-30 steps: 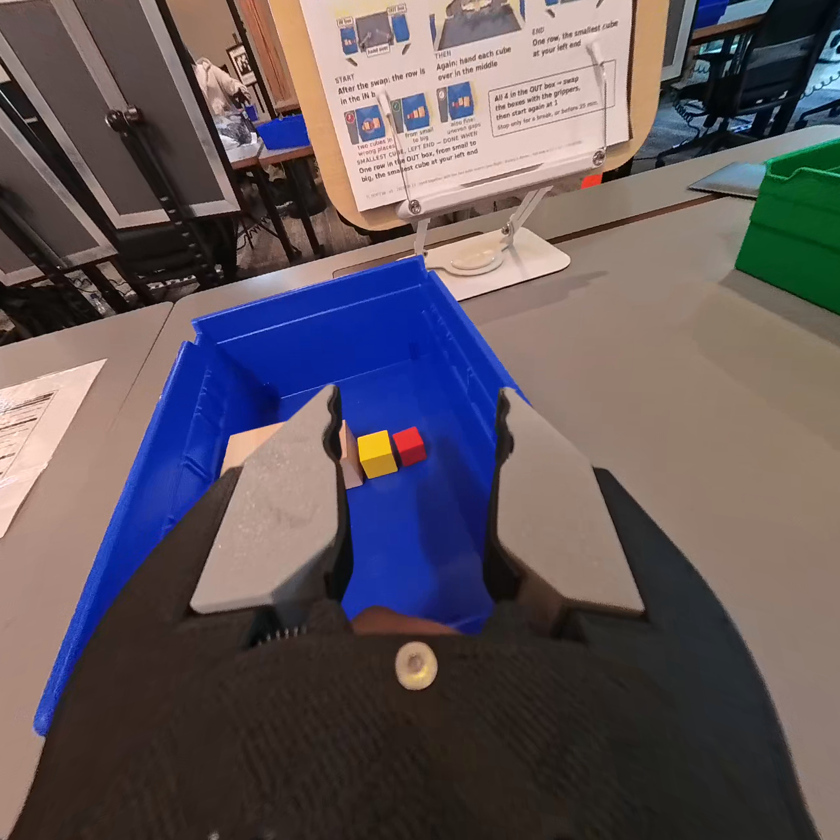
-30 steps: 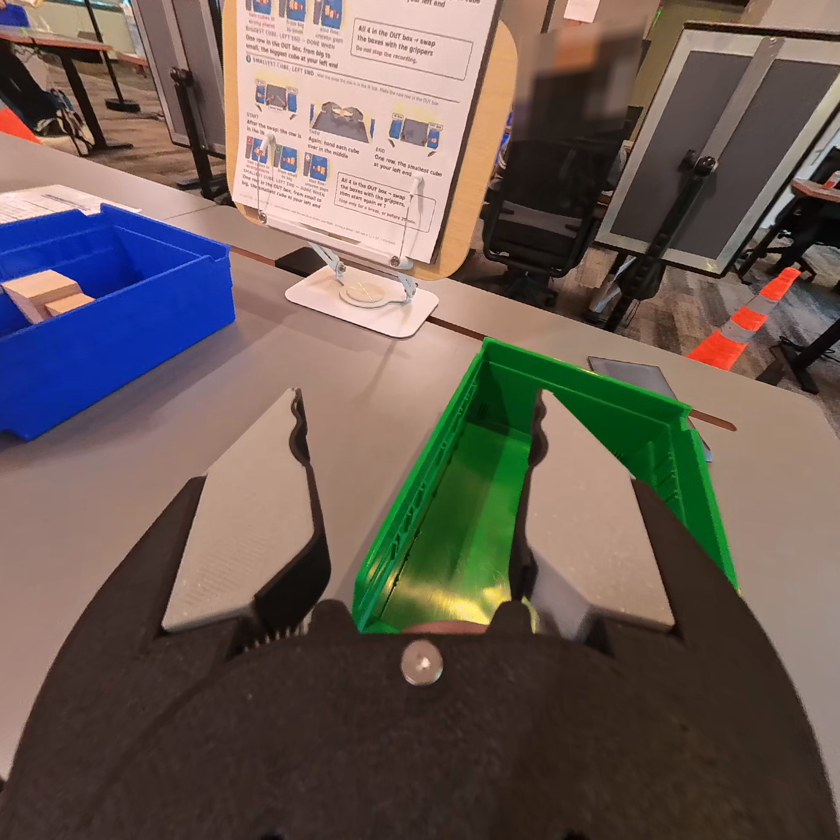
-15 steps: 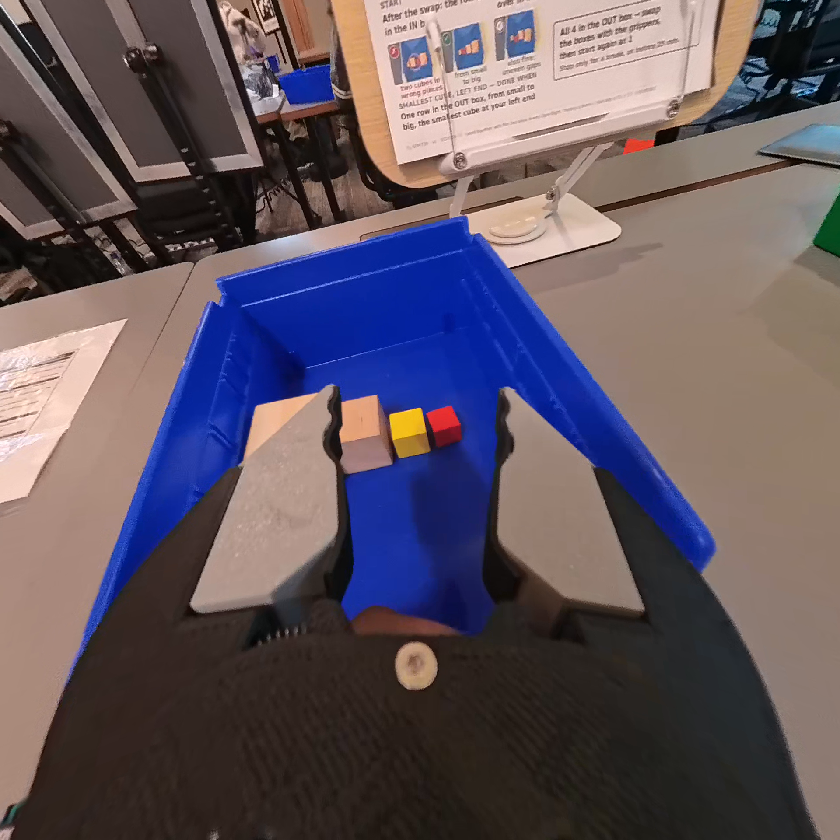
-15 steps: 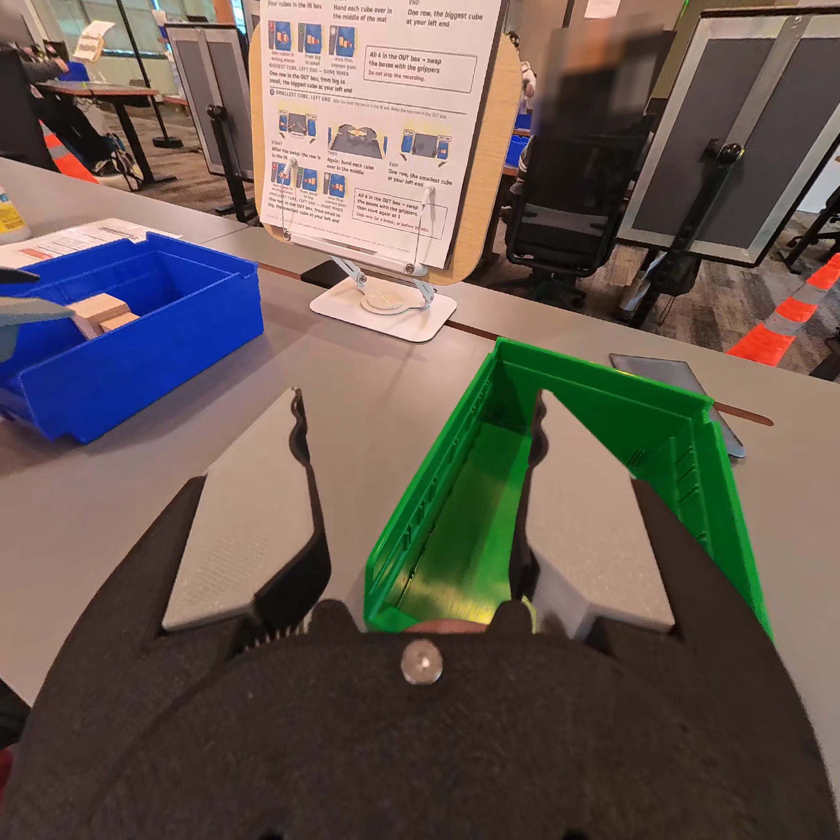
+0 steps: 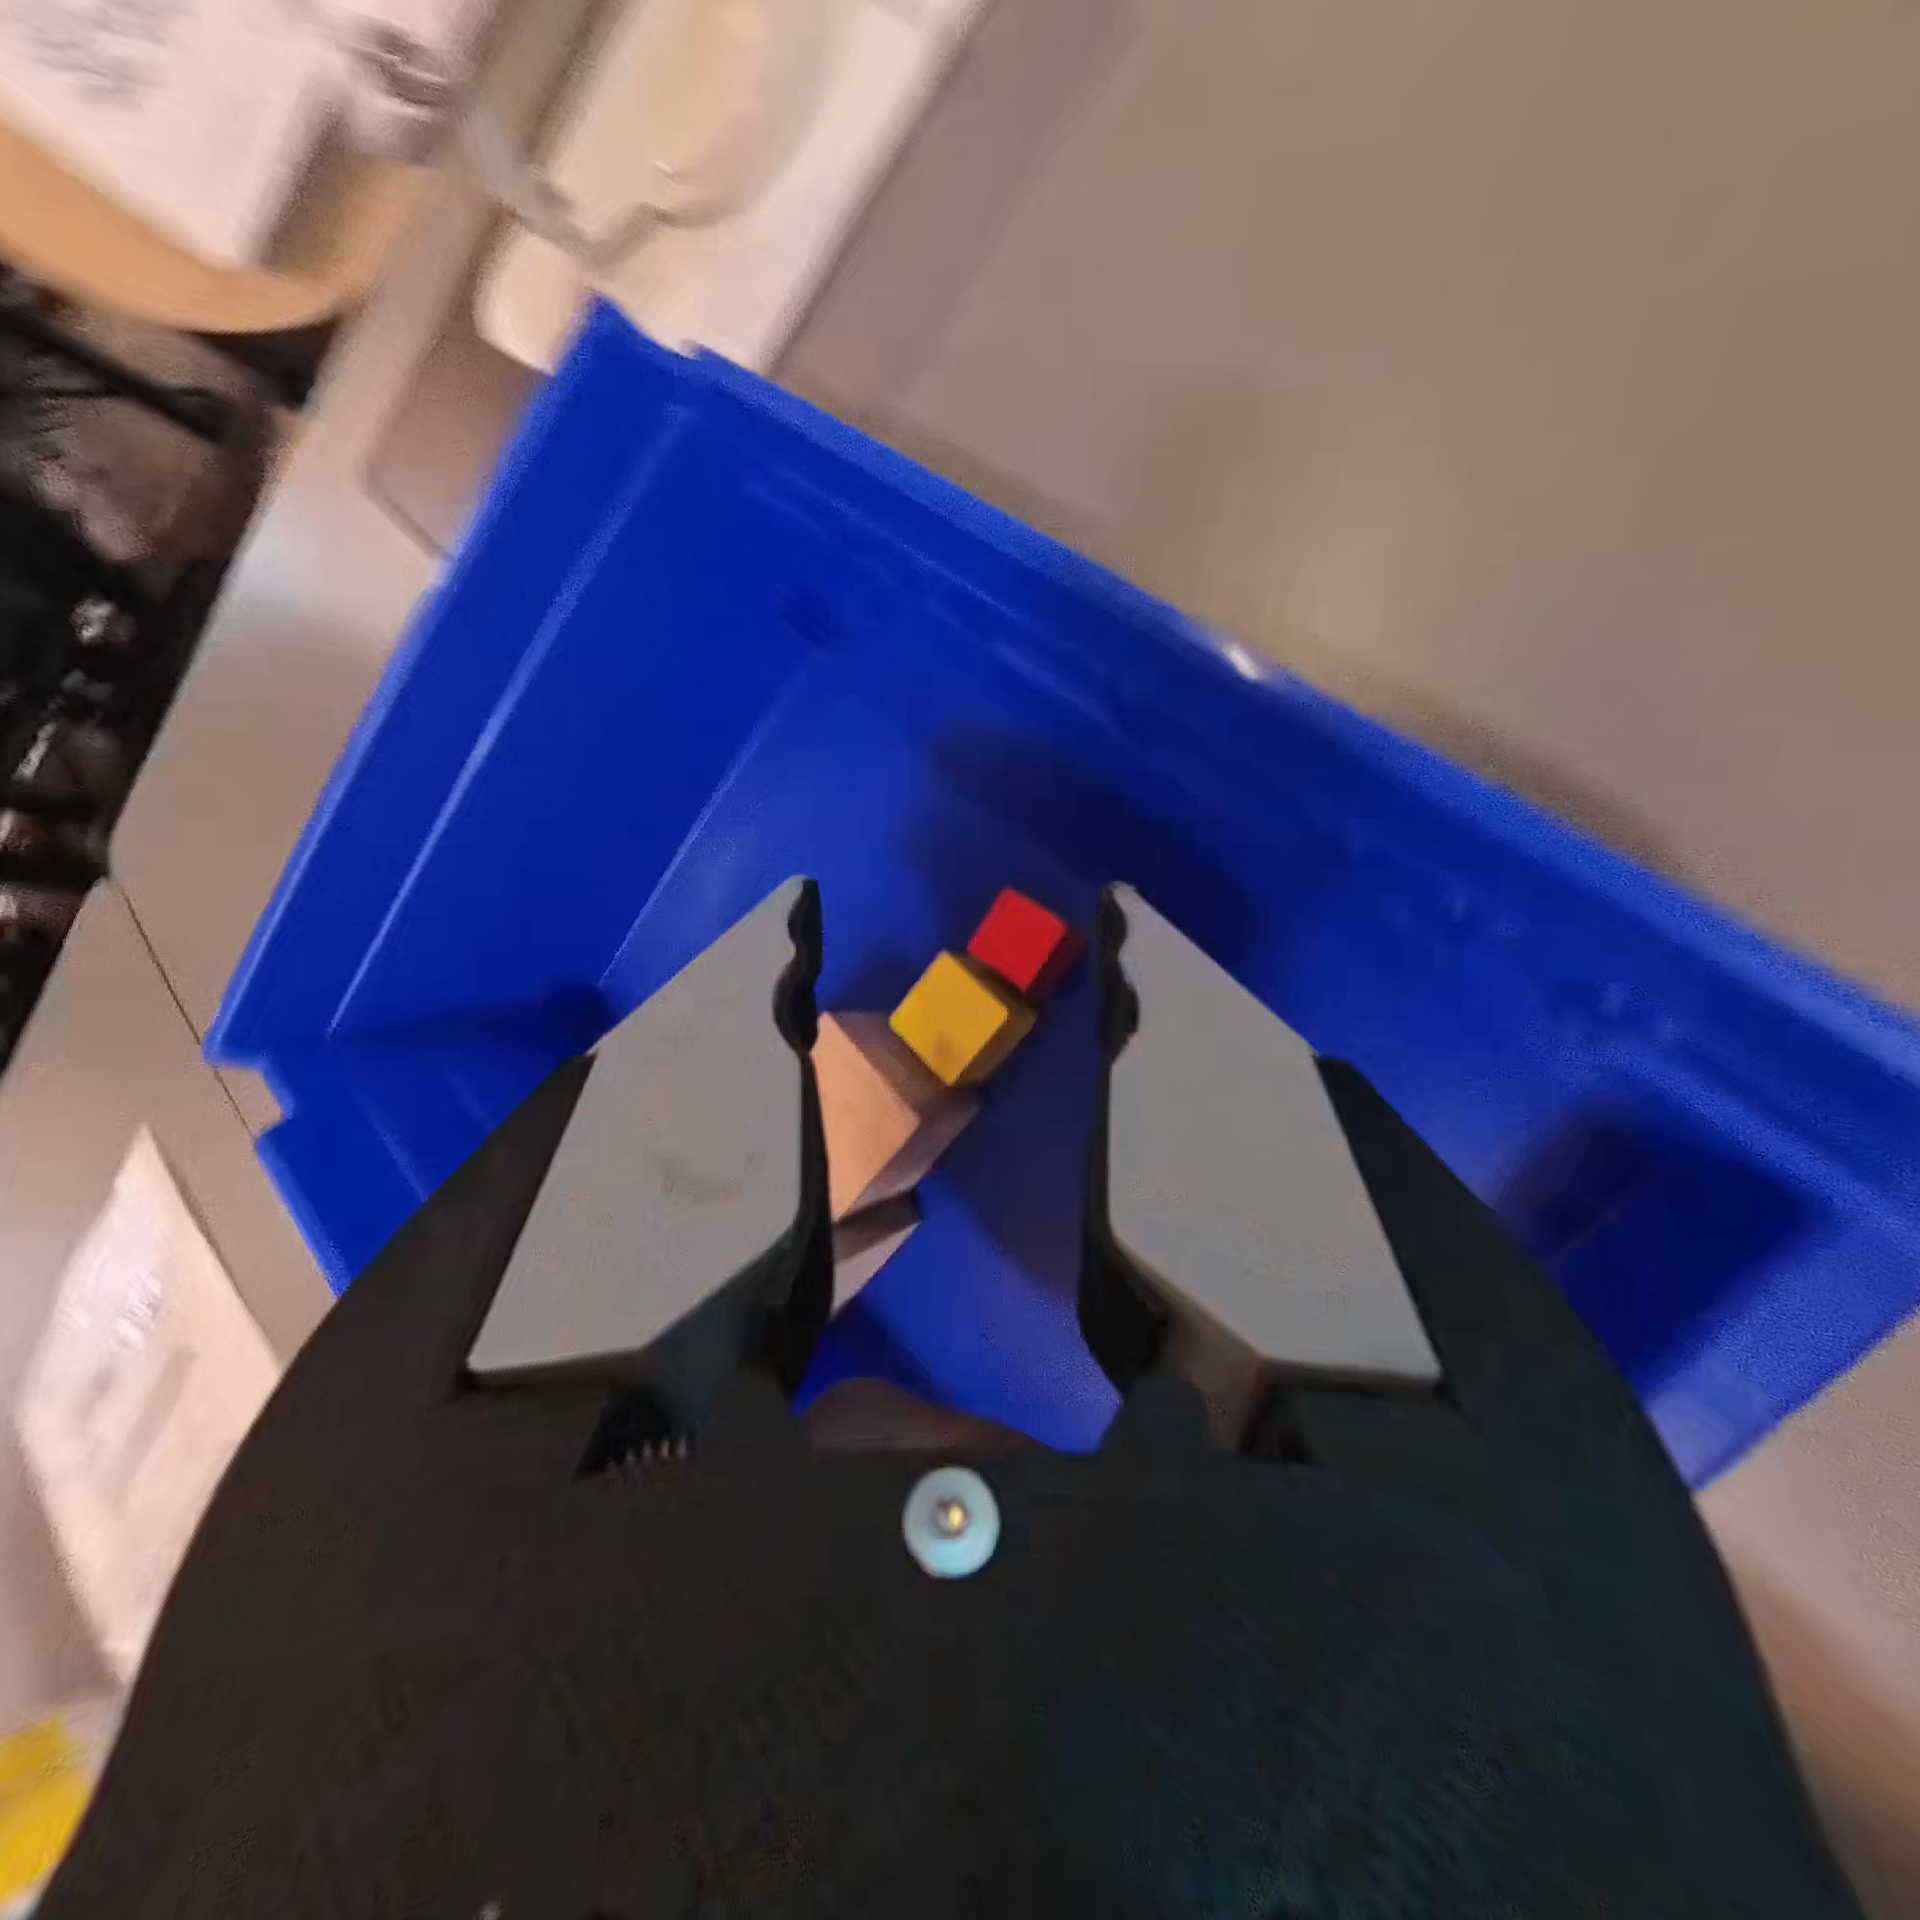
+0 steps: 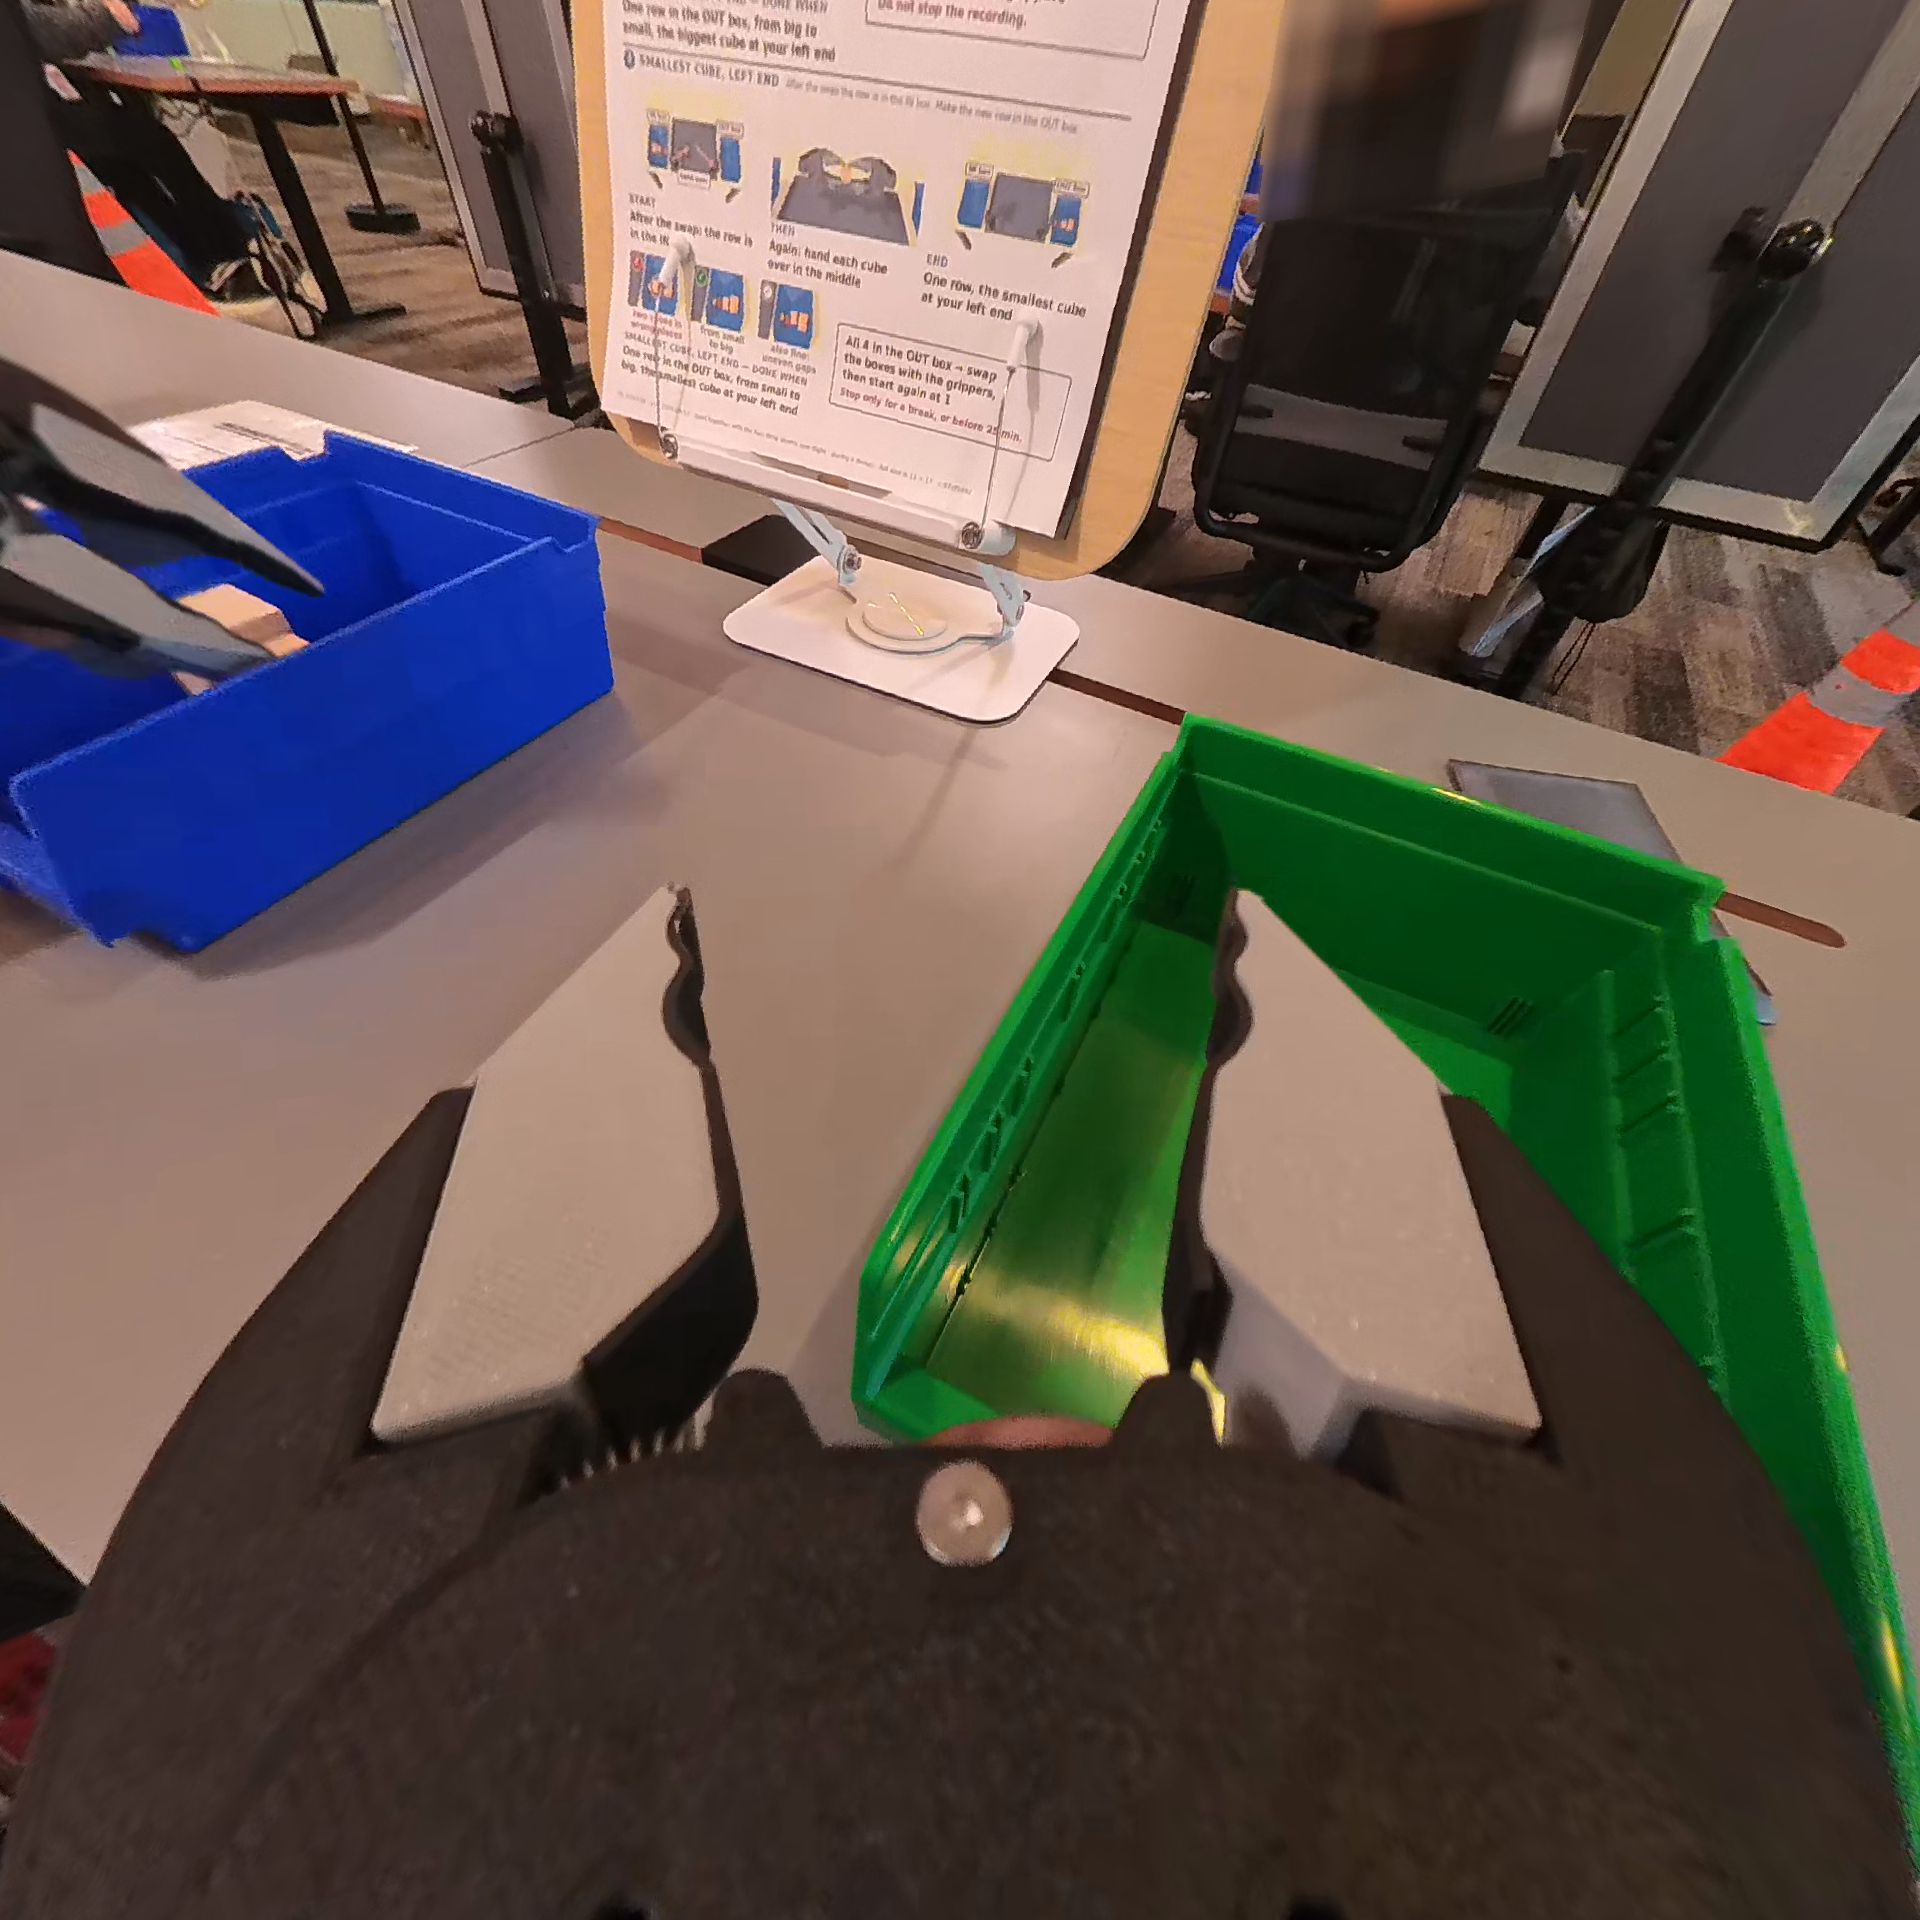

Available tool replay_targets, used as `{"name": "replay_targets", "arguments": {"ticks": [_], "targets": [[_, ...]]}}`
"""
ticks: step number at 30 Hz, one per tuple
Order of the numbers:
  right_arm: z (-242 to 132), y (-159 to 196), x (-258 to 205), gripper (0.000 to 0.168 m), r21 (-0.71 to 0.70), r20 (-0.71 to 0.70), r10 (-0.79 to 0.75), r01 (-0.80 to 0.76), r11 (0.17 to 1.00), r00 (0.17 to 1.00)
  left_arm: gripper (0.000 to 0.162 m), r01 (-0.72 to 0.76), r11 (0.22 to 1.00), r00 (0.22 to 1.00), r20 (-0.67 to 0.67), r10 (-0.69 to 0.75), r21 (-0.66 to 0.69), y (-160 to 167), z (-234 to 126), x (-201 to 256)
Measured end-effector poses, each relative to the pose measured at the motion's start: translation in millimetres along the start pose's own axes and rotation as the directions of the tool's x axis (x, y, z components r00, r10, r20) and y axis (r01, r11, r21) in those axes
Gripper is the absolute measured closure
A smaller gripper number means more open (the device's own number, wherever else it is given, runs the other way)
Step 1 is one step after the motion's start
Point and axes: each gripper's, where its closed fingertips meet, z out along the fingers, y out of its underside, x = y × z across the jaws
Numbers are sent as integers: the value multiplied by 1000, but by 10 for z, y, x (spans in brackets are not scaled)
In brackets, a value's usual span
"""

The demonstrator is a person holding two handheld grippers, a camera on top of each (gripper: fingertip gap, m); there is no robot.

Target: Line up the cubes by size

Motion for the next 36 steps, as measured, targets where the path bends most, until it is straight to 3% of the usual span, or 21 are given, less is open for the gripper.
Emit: {"name": "replay_targets", "arguments": {"ticks": [3,5,11,15,19,22,30,36], "targets": [[31,40,-20,71,-17,4,-5,5,1000,1000,102,-247,965,950,-219,223,-88,150,36,146],[52,58,-28,71,-25,3,-8,8,1000,1000,107,-382,921,884,-320,340,-77,225,39,237],[154,135,-12,72,-52,3,-3,3,999,1000,109,-515,840,832,-334,443,-170,348,301,125],[200,167,-10,73,-64,6,-4,5,998,1000,106,-516,828,830,-367,420,-220,440,455,129],[213,176,-2,74,-67,5,-14,14,998,1000,114,-441,872,854,-399,334,-213,416,518,172],[212,183,6,74,-68,9,-11,11,998,1000,141,-404,886,849,-454,270,-229,462,491,251],[153,163,-66,77,-62,39,-27,29,998,999,142,-413,894,878,-338,339,-175,391,396,243],[179,210,-171,89,-83,110,8,2,997,994,143,-273,950,961,-1,276,155,-167,-190,197]]}}
